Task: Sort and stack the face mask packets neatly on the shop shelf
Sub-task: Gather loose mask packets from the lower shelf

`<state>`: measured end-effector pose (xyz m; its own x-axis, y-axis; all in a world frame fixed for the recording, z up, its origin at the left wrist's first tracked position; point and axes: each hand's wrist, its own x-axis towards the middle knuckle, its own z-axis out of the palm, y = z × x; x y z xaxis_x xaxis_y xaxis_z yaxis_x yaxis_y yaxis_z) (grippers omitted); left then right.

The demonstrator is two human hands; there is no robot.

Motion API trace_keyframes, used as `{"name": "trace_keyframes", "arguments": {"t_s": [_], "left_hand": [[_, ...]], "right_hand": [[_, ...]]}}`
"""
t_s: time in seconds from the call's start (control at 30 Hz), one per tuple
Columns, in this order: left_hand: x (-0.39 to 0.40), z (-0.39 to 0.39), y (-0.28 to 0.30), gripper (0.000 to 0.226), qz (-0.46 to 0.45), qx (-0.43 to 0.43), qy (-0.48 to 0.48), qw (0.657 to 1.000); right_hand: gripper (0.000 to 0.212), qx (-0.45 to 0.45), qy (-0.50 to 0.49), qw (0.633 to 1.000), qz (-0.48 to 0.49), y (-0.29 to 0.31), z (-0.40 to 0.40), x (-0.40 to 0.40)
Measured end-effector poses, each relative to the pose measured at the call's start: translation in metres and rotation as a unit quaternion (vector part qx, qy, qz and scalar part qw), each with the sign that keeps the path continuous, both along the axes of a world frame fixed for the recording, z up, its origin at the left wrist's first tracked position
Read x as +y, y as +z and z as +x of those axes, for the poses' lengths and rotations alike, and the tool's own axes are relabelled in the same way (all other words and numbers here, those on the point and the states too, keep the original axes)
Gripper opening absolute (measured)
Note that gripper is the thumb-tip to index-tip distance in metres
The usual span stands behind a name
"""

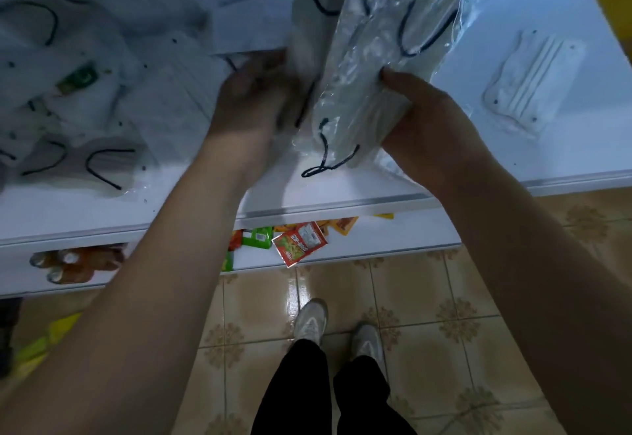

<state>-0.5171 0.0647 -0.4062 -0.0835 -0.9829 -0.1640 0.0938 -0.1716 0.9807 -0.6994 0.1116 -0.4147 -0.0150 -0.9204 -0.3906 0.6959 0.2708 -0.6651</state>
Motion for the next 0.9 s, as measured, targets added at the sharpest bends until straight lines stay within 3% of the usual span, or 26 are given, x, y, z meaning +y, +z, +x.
{"name": "trace_keyframes", "arguments": {"t_s": [0.07,0.13,0.17,0.2,0.27,0.33,0.4,0.43,0.5,0.63,0.73,0.9], "left_hand": [[0.010,0.002,-0.003,0.012,0.041,-0.020,-0.043,0.998],[0.013,0.013,-0.020,0.022,0.021,-0.148,-0.025,0.989],[0.012,0.022,-0.031,0.025,-0.052,-0.279,-0.016,0.959],[0.013,0.031,-0.040,0.026,-0.121,-0.410,-0.016,0.904],[0.020,0.043,-0.057,0.038,-0.194,-0.581,-0.059,0.789],[0.027,0.043,-0.066,0.048,-0.176,-0.645,-0.085,0.739],[0.030,0.041,-0.066,0.035,-0.190,-0.665,-0.068,0.719],[0.031,0.040,-0.064,0.026,-0.208,-0.662,-0.057,0.718],[0.033,0.041,-0.062,0.017,-0.226,-0.621,-0.039,0.749],[0.040,0.039,-0.060,0.015,-0.247,-0.562,-0.024,0.789],[0.035,0.044,-0.056,0.020,-0.227,-0.488,0.055,0.841],[0.016,0.049,-0.036,0.022,-0.179,-0.356,0.193,0.896]], "right_hand": [[0.028,0.098,-0.032,0.994,0.025,-0.001,0.001,0.000],[0.037,0.191,-0.054,0.978,0.061,-0.007,-0.002,0.003],[0.044,0.213,-0.061,0.972,0.071,-0.012,-0.005,0.006],[0.051,0.220,-0.061,0.971,0.075,-0.015,-0.007,0.010],[0.057,0.231,-0.053,0.968,0.081,-0.021,-0.009,0.015],[0.046,0.236,-0.044,0.967,0.091,-0.024,-0.010,0.018],[0.035,0.219,-0.042,0.969,0.103,-0.025,-0.010,0.020],[0.033,0.208,-0.042,0.971,0.107,-0.026,-0.010,0.020],[0.032,0.200,-0.050,0.972,0.116,-0.024,-0.009,0.022],[0.034,0.197,-0.072,0.969,0.133,-0.018,-0.006,0.028],[0.031,0.201,-0.078,0.966,0.139,-0.019,-0.002,0.032],[0.031,0.245,-0.087,0.958,0.124,-0.018,0.013,0.029]]}}
